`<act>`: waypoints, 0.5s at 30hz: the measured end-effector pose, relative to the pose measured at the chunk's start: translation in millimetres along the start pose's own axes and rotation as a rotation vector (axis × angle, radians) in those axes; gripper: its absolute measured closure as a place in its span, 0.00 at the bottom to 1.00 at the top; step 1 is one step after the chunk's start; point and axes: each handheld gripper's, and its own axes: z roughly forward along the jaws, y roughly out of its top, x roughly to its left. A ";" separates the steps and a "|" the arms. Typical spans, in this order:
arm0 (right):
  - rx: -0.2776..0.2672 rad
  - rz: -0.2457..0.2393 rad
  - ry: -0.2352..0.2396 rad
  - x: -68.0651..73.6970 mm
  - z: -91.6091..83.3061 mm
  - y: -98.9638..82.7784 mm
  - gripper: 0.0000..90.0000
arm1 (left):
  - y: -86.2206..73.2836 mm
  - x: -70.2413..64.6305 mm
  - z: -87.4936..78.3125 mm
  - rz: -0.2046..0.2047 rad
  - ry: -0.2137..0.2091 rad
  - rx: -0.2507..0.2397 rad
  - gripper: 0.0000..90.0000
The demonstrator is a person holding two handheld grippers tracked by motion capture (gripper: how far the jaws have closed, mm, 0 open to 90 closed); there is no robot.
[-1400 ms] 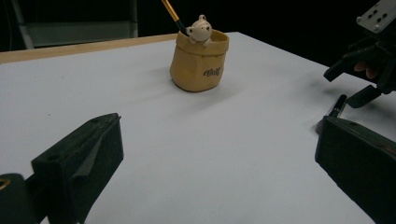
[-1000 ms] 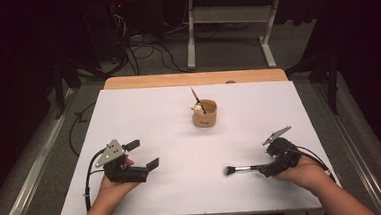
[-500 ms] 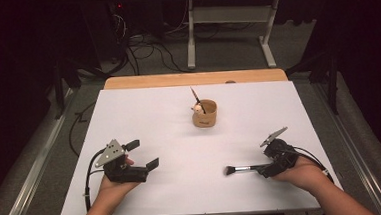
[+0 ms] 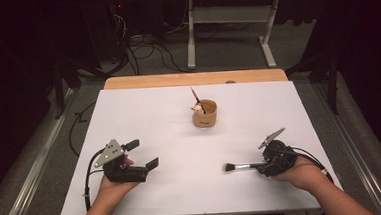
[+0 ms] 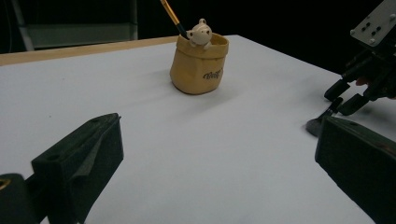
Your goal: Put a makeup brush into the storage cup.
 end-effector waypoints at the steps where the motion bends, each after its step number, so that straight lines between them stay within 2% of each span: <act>1: 0.002 0.001 0.000 -0.1 -0.2 0.0 0.60 | 0.0 0.0 0.0 0.000 0.000 0.000 0.02; 6: 0.009 0.010 -0.006 0.4 -1.2 0.6 0.70 | 0.1 -0.1 -0.2 0.000 -0.001 -0.001 0.02; 8: 0.010 -0.008 0.000 -0.1 -0.8 1.7 0.73 | 0.1 -0.2 -0.2 0.000 -0.002 -0.001 0.02; 15: 0.036 -0.005 -0.004 0.1 -1.0 5.2 0.82 | 0.2 0.1 -0.5 -0.001 0.000 -0.004 0.02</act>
